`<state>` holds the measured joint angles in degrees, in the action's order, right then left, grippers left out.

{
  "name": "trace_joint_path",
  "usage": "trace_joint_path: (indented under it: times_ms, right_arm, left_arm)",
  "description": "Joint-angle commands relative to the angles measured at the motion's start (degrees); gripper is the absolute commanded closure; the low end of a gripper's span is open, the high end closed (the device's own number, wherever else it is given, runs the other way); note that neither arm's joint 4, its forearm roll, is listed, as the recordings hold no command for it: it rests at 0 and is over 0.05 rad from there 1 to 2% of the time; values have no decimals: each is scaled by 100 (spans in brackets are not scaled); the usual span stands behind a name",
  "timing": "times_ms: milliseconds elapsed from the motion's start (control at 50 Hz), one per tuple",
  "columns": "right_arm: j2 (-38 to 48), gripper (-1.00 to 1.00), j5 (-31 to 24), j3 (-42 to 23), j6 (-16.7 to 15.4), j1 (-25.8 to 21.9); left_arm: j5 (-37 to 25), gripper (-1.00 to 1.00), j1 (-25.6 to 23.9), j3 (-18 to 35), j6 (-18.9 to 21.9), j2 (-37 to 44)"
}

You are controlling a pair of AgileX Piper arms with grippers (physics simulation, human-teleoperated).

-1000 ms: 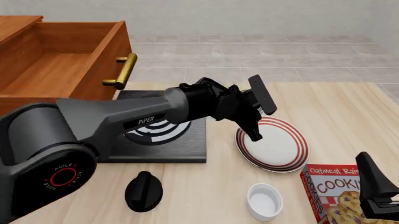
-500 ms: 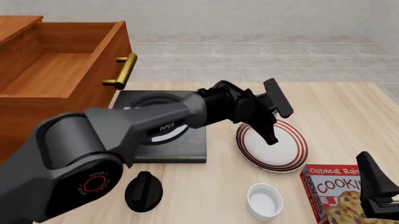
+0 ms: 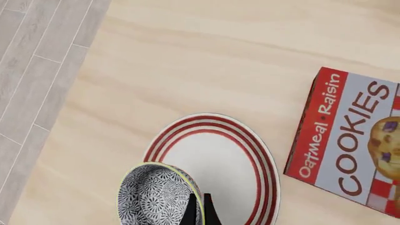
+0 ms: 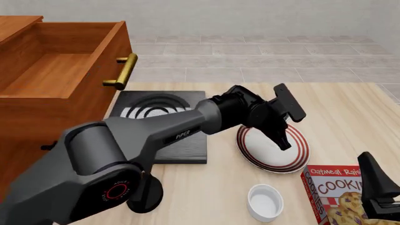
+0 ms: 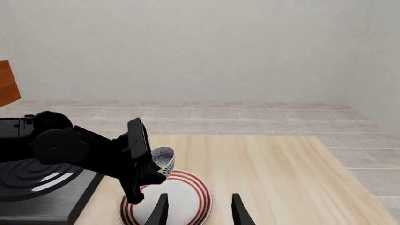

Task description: Pick the akita bowl in the top layer of the wooden cabinet and place it on the plate.

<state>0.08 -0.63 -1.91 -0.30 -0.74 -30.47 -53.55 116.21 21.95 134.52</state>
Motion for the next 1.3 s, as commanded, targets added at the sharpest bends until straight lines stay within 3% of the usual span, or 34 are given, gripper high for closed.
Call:
trace_joint_path:
  times_ms: [20,280,480,740,920,1300]
  right_arm:
    - [1,-100,3,-2,17,5]
    - [-4,-100,5,3,27,12]
    - [-5,-100,12,15,29,15]
    - [-5,-100,12,11,28,15]
    - [-4,-100,8,8,27,16]
    - [1,-100,12,8,10,14]
  left_arm:
    - [-391,100,-134,619,-445,355]
    - [-301,100,-17,619,-439,505]
    - [-668,100,-73,1190,-694,850]
    - [-677,100,-122,1224,-751,903]
    - [-922,100,-192,1560,-973,1112]
    - [-909,100,-140,1456,-1166,1155]
